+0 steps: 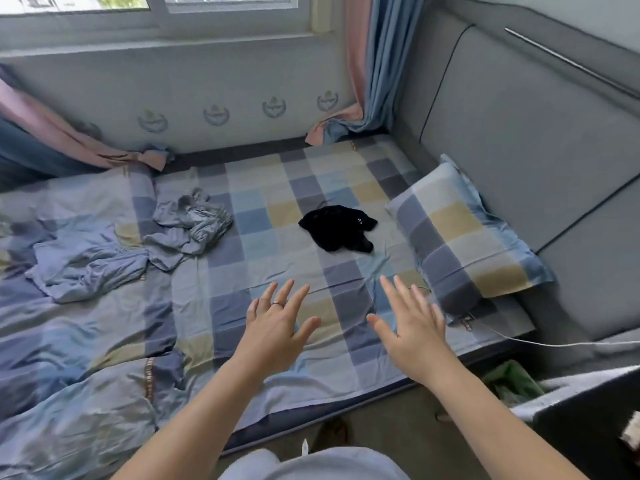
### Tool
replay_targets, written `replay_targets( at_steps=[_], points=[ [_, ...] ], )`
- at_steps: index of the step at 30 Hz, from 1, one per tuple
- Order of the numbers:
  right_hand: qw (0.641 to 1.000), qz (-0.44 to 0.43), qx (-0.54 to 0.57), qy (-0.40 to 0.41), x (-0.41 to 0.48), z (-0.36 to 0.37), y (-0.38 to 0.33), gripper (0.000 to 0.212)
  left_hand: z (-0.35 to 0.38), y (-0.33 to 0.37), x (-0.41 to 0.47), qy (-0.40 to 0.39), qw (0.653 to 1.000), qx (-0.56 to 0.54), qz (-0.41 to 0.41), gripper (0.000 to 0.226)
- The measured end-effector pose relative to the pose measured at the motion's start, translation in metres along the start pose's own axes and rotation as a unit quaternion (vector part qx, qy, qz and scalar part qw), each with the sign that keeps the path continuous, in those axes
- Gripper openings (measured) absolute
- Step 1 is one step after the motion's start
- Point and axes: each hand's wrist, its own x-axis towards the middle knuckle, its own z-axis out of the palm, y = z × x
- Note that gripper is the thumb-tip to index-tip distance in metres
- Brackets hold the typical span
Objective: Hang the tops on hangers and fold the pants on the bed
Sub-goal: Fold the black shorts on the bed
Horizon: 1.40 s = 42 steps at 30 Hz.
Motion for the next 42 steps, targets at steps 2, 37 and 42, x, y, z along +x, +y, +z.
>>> replay_targets(
  at_steps=[2, 37, 42],
  points=[
    [1.0, 0.007, 0.002, -0.012, 0.023, -0.005, 0.008, 0.067, -0.001, 0.002, 0.026, -0.006, 1.0, 0.001, -0.001, 0.066],
    [0.986, 0.149, 0.018, 0.073, 0.662, 0.33, 0.287, 0.074, 0.345, -0.115, 0.698, 0.011, 0.97, 0.112, 0.217, 0.068],
    [0.968, 0.138, 0.0, 0.211, 0.702, 0.363, 0.316, 0.044, 0.384, -0.109, 0.75, 0.066, 0.988, 0.046, 0.135, 0.052]
  ],
)
